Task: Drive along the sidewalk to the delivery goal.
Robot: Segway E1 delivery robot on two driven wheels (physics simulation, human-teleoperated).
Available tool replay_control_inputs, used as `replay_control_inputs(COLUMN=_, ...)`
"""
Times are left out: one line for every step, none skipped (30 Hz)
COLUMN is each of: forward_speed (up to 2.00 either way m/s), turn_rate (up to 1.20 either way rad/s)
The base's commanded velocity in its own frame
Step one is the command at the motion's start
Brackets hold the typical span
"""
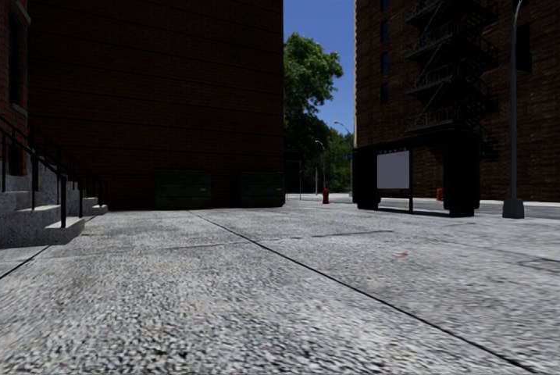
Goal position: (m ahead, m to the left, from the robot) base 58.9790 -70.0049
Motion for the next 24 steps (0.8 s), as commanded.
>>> replay_control_inputs(forward_speed=2.00, turn_rate=0.00)
replay_control_inputs(forward_speed=2.00, turn_rate=0.00)
replay_control_inputs(forward_speed=2.00, turn_rate=0.00)
replay_control_inputs(forward_speed=2.00, turn_rate=0.00)
replay_control_inputs(forward_speed=2.00, turn_rate=0.00)
replay_control_inputs(forward_speed=2.00, turn_rate=0.00)
replay_control_inputs(forward_speed=2.00, turn_rate=0.00)
replay_control_inputs(forward_speed=2.00, turn_rate=0.00)
replay_control_inputs(forward_speed=2.00, turn_rate=0.00)
replay_control_inputs(forward_speed=2.00, turn_rate=0.00)
replay_control_inputs(forward_speed=2.00, turn_rate=0.00)
replay_control_inputs(forward_speed=2.00, turn_rate=0.00)
replay_control_inputs(forward_speed=2.00, turn_rate=0.00)
replay_control_inputs(forward_speed=2.00, turn_rate=0.00)
replay_control_inputs(forward_speed=2.00, turn_rate=0.00)
replay_control_inputs(forward_speed=2.00, turn_rate=0.00)
replay_control_inputs(forward_speed=2.00, turn_rate=0.00)
replay_control_inputs(forward_speed=2.00, turn_rate=0.00)
replay_control_inputs(forward_speed=2.00, turn_rate=0.00)
replay_control_inputs(forward_speed=2.00, turn_rate=0.00)
replay_control_inputs(forward_speed=2.00, turn_rate=0.00)
replay_control_inputs(forward_speed=2.00, turn_rate=-0.08)
replay_control_inputs(forward_speed=2.00, turn_rate=-0.23)
replay_control_inputs(forward_speed=2.00, turn_rate=-0.28)
